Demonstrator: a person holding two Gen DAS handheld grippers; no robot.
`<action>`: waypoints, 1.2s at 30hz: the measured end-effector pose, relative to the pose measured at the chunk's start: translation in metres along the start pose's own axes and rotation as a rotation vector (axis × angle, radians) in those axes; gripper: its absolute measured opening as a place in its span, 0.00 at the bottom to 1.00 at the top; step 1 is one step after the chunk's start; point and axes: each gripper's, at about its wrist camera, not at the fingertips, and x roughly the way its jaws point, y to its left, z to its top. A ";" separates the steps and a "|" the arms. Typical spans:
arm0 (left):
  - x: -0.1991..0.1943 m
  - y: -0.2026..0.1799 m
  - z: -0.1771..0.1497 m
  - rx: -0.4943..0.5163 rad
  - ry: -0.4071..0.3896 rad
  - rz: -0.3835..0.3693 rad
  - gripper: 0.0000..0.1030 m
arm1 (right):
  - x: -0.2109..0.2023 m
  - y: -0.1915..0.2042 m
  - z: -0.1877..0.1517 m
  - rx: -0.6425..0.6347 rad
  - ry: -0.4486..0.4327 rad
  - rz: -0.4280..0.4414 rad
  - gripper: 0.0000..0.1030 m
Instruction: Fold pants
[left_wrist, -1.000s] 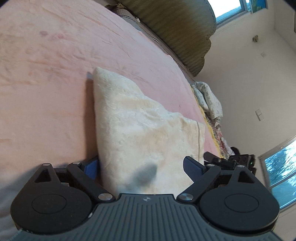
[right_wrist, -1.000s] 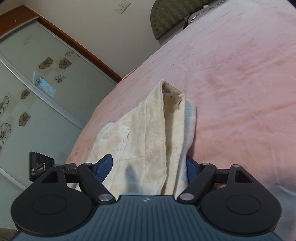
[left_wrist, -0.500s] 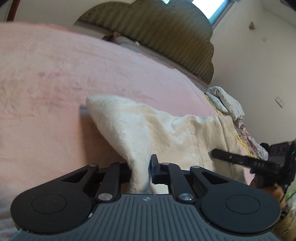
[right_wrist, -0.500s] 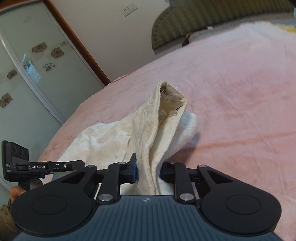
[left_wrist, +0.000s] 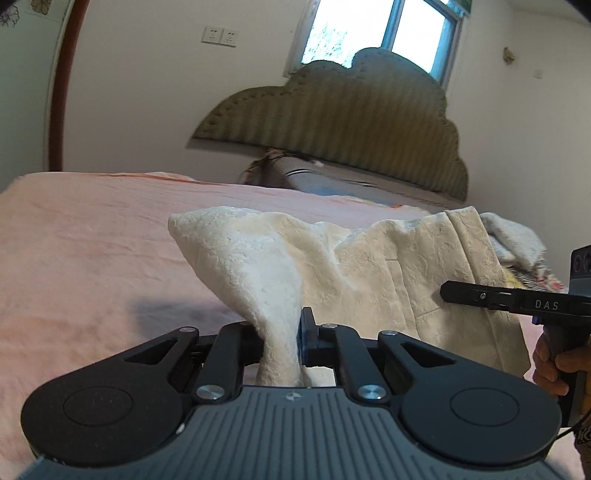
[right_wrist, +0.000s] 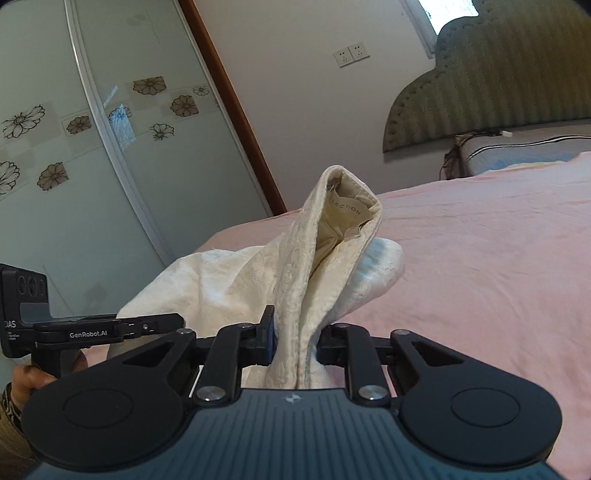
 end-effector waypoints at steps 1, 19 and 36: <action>0.006 0.007 0.001 -0.006 0.010 0.018 0.11 | 0.015 0.000 0.003 0.007 0.008 0.007 0.18; -0.014 0.053 -0.032 -0.134 0.029 0.222 0.66 | 0.028 0.005 -0.038 0.023 -0.002 -0.286 0.36; -0.058 -0.006 -0.070 -0.142 0.063 0.175 0.84 | 0.003 0.072 -0.075 -0.035 0.081 -0.204 0.66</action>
